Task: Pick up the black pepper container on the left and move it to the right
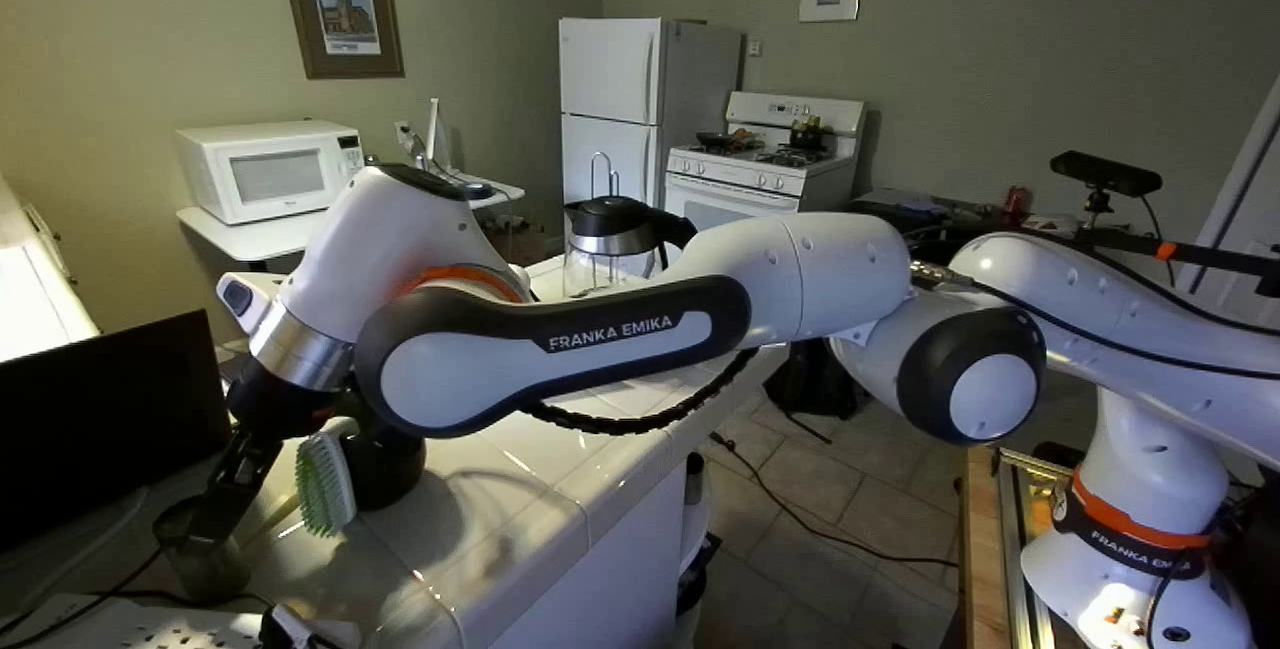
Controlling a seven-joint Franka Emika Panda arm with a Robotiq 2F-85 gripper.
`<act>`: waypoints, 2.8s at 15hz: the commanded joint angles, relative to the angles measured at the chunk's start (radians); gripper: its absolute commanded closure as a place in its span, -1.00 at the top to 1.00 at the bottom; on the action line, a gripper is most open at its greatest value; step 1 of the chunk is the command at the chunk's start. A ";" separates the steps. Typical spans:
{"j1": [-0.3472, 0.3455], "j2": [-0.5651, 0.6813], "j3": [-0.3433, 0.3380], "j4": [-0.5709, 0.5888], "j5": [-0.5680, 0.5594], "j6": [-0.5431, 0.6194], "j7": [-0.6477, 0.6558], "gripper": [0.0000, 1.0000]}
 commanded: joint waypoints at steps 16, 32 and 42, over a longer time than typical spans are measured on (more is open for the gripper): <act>-0.031 0.022 0.063 0.009 0.067 0.001 -0.107 -0.52; 0.112 -0.145 -0.167 -0.017 -0.075 -0.039 0.316 -0.52; 0.256 -0.214 -0.371 0.011 -0.198 -0.228 0.988 -0.52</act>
